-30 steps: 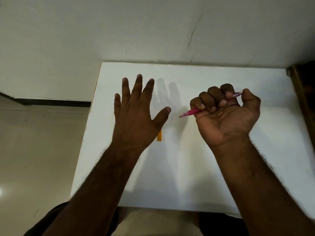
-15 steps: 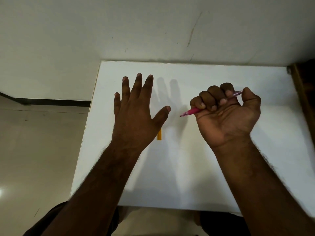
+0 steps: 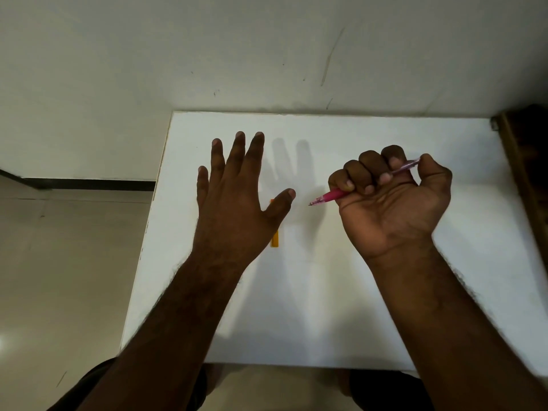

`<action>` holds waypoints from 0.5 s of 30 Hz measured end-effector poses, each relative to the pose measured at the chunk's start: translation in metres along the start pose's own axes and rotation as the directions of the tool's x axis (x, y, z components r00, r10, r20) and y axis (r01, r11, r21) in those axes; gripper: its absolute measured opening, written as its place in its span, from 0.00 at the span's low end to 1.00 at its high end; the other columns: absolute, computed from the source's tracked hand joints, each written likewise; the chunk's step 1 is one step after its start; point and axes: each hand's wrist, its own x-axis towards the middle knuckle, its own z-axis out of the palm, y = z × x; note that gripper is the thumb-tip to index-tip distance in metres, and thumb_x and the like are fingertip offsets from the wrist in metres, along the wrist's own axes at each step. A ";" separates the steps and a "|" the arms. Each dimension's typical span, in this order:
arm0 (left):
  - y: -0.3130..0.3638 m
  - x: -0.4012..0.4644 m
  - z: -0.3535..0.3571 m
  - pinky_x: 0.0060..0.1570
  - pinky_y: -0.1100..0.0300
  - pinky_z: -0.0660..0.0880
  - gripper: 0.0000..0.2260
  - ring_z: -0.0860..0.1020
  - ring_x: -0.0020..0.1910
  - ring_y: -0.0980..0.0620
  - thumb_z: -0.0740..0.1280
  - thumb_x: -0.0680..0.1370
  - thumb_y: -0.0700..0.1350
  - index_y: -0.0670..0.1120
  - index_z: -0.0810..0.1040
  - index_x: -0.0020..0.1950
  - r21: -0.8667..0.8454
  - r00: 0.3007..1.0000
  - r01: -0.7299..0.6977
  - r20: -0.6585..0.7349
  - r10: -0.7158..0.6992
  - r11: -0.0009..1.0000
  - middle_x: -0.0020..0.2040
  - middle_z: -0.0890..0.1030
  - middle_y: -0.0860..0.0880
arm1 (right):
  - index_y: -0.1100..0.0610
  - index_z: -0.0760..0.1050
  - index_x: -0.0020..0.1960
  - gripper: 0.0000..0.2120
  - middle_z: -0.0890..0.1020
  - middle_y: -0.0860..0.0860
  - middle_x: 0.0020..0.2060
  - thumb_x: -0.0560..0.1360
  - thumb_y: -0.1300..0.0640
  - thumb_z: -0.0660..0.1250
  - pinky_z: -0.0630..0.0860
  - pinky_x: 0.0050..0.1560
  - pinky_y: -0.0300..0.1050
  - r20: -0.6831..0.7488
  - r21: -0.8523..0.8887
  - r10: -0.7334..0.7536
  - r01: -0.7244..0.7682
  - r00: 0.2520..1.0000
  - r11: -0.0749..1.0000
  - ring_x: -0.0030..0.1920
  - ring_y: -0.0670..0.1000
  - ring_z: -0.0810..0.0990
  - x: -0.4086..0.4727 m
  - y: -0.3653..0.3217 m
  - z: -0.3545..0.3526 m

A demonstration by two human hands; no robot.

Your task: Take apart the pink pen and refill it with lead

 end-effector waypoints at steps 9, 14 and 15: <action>0.005 -0.002 -0.001 0.77 0.42 0.46 0.38 0.42 0.81 0.49 0.62 0.77 0.65 0.56 0.50 0.81 -0.038 1.000 -0.008 -0.001 0.008 0.999 0.82 0.50 0.52 | 0.55 0.64 0.35 0.21 0.63 0.49 0.29 0.79 0.44 0.48 0.63 0.35 0.44 0.007 -0.009 -0.012 0.012 1.000 1.000 0.29 0.50 0.58 -0.004 -0.004 0.000; 0.005 -0.002 -0.002 0.76 0.42 0.46 0.38 0.42 0.81 0.49 0.62 0.77 0.66 0.56 0.50 0.81 -0.034 1.000 -0.004 -0.001 0.004 0.999 0.82 0.50 0.52 | 0.55 0.64 0.35 0.20 0.62 0.49 0.28 0.80 0.45 0.48 0.63 0.35 0.44 0.010 0.000 -0.023 0.023 1.000 1.000 0.29 0.50 0.58 -0.001 -0.004 -0.002; 0.004 -0.001 -0.002 0.76 0.42 0.46 0.38 0.42 0.81 0.49 0.62 0.77 0.66 0.56 0.50 0.81 -0.032 1.000 0.001 0.003 -0.001 1.000 0.82 0.50 0.52 | 0.55 0.64 0.35 0.20 0.63 0.49 0.28 0.80 0.45 0.48 0.63 0.35 0.44 0.012 0.006 -0.021 0.021 1.000 1.000 0.29 0.50 0.58 -0.001 -0.003 -0.002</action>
